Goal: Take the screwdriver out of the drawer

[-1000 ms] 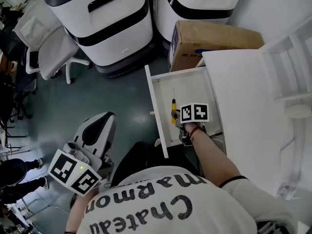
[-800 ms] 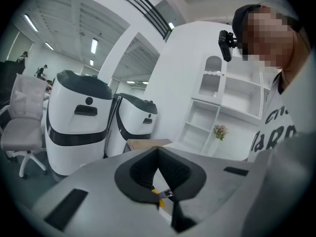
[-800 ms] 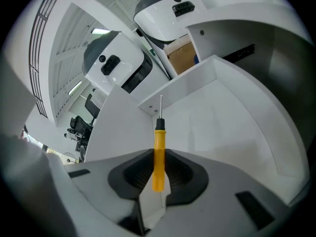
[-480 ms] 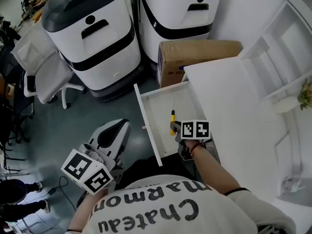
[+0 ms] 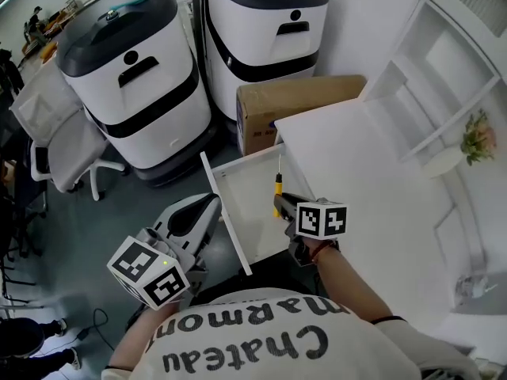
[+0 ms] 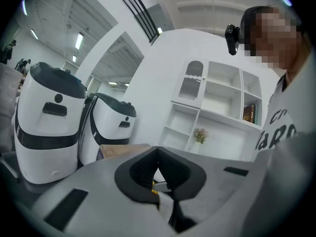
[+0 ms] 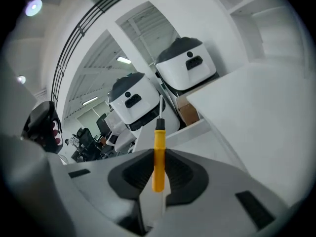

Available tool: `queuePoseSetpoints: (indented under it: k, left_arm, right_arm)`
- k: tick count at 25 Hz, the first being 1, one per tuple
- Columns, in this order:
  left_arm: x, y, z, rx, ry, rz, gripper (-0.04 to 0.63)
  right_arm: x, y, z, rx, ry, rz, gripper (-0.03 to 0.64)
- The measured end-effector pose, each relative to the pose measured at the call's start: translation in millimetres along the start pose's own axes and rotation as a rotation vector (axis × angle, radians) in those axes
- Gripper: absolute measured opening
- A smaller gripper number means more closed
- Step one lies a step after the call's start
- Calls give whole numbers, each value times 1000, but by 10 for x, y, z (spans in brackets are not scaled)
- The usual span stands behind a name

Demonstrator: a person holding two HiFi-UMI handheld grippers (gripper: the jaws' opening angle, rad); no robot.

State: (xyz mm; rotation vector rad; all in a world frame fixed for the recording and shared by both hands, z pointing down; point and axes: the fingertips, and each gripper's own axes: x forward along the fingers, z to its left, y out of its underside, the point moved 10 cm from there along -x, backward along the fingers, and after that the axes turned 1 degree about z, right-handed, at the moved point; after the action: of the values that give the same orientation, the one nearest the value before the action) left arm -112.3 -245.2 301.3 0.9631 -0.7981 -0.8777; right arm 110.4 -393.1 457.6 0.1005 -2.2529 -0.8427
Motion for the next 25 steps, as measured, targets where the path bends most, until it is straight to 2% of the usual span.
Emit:
queuePoseSetpoints:
  k: [8, 18, 25]
  left_arm:
    - [46, -103, -79, 33, 35, -23, 24]
    - [16, -161, -24, 42, 36, -51, 24]
    - [1, -217, 21, 49, 49, -68, 23]
  right_arm:
    - [-384, -339, 272, -95, -17, -171, 80]
    - [-740, -735, 632, -196, -54, -351, 80]
    - [-954, -883, 887, -227, -80, -464, 80]
